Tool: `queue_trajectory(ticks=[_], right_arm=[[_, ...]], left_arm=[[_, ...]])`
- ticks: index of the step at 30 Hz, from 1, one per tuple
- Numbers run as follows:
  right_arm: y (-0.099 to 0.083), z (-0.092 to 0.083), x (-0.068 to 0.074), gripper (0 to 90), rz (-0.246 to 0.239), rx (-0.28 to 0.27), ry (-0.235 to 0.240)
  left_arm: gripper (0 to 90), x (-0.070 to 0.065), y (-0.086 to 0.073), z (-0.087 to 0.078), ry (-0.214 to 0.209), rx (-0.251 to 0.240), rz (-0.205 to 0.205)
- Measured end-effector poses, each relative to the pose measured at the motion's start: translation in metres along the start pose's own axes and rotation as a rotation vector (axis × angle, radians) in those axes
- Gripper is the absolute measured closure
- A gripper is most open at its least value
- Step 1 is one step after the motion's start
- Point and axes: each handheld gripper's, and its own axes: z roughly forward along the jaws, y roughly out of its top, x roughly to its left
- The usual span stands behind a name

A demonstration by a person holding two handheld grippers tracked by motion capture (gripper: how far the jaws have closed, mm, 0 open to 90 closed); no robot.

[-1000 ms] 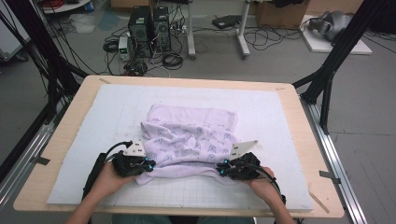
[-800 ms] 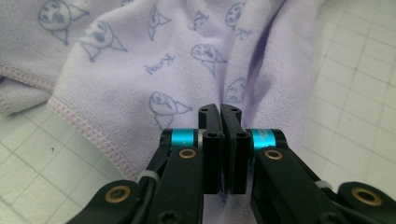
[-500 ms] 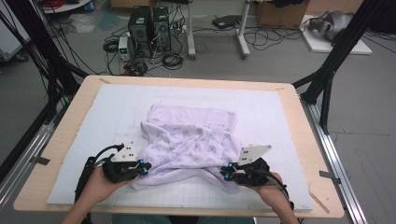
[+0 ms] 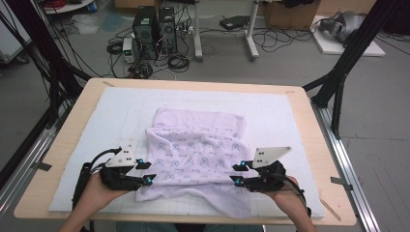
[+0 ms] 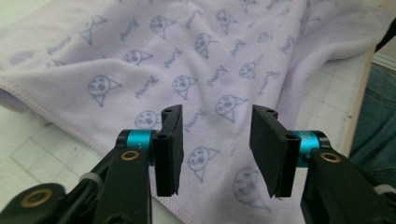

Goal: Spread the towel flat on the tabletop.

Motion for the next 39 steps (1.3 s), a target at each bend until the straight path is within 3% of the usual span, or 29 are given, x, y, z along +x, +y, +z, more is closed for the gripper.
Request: queue_trajectory(ticks=[5, 9, 10, 13, 16, 18, 21, 24, 28, 33, 39], right_arm=[[-0.014, 0.036, -0.014, 55.7, 0.032, 0.094, 0.002], [-0.028, 0.055, -0.019, 57.4, 0.057, 0.151, 0.021], [-0.031, 0.059, -0.018, 59.0, 0.055, 0.165, 0.025], [-0.035, 0.058, -0.016, 66.3, 0.058, 0.132, 0.009], [-0.035, 0.058, -0.014, 75.6, 0.043, 0.126, 0.027], [-0.035, 0.058, -0.012, 80.6, 0.034, 0.123, 0.032], [-0.035, 0.057, -0.006, 82.6, 0.024, 0.123, 0.05], [-0.034, 0.053, -0.001, 83.4, 0.012, 0.112, 0.062], [-0.032, 0.046, 0.005, 83.6, 0.015, 0.081, 0.076], [-0.03, 0.036, 0.014, 83.6, 0.014, 0.062, 0.097], [-0.023, 0.021, 0.028, 83.7, -0.024, 0.035, 0.119]], left_arm=[[49.4, 0.011, -0.009, 0.026, 0.003, 0.063, -0.026], [54.0, 0.008, -0.012, 0.042, 0.045, 0.15, 0.029], [57.1, 0.007, -0.012, 0.042, 0.045, 0.134, 0.028], [69.4, 0.004, -0.012, 0.042, 0.023, 0.137, 0.052], [80.9, -0.001, -0.012, 0.042, 0.018, 0.138, 0.076], [85.3, -0.003, -0.016, 0.041, 0.016, 0.107, 0.058], [86.3, -0.004, -0.021, 0.036, 0.002, 0.081, 0.025], [86.6, -0.009, -0.023, 0.029, -0.006, 0.075, 0.035], [86.7, -0.016, -0.023, 0.018, -0.031, 0.053, 0.018], [86.8, -0.023, -0.023, 0.004, -0.041, 0.038, 0.022], [86.9, -0.036, -0.02, -0.015, -0.059, 0.027, 0.055]])
